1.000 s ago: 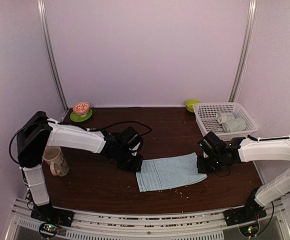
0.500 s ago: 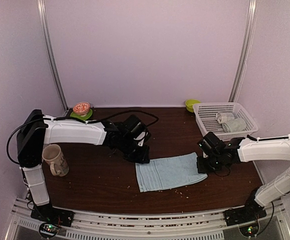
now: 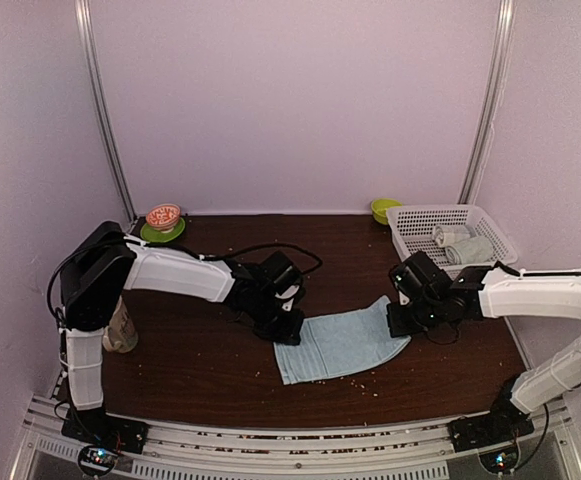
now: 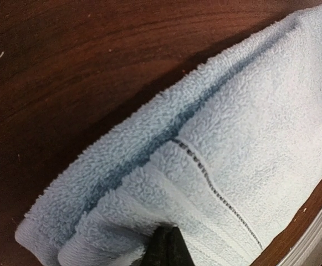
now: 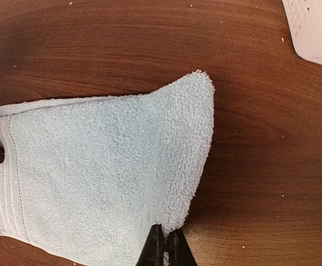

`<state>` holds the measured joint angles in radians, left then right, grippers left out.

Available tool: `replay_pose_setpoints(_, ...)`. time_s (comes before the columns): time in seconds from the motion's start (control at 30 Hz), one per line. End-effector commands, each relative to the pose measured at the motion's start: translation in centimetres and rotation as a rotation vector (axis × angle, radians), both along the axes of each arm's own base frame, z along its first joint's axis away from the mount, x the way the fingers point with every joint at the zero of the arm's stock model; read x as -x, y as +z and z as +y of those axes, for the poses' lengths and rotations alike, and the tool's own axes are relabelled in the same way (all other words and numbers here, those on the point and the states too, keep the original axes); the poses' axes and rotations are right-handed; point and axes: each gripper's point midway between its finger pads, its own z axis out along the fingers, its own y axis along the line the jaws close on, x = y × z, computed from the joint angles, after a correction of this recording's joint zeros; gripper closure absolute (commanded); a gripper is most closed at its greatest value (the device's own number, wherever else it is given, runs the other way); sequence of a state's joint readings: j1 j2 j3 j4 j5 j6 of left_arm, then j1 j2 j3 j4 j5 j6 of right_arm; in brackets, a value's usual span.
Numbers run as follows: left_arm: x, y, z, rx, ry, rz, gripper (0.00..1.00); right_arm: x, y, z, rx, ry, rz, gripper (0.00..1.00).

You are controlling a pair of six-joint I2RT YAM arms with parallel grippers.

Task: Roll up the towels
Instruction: Roll the towel at the center of the board.

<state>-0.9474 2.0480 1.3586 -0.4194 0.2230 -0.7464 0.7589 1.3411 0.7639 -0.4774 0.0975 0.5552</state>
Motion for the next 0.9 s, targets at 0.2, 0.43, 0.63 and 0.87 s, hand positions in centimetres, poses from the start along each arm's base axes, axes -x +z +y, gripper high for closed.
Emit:
replay_pose_setpoints(0.2,0.0,-1.9,0.8,-0.013,0.040,0.036,1.00,0.7,1.8,3.3,-0.035,0.134,-0.041,1.00)
replay_pose_setpoints(0.43,0.1,-2.0,0.8,-0.013,0.044,0.039,1.00,1.9,1.2,6.1,-0.100,0.202,-0.011,1.00)
replay_pose_setpoints(0.63,0.2,-2.2,1.1,-0.017,0.047,0.044,1.00,2.7,0.0,7.8,-0.133,0.243,0.029,1.00)
replay_pose_setpoints(0.87,-0.1,-0.6,1.0,0.002,0.040,0.024,1.00,3.6,-2.4,8.3,-0.147,0.249,0.097,1.00)
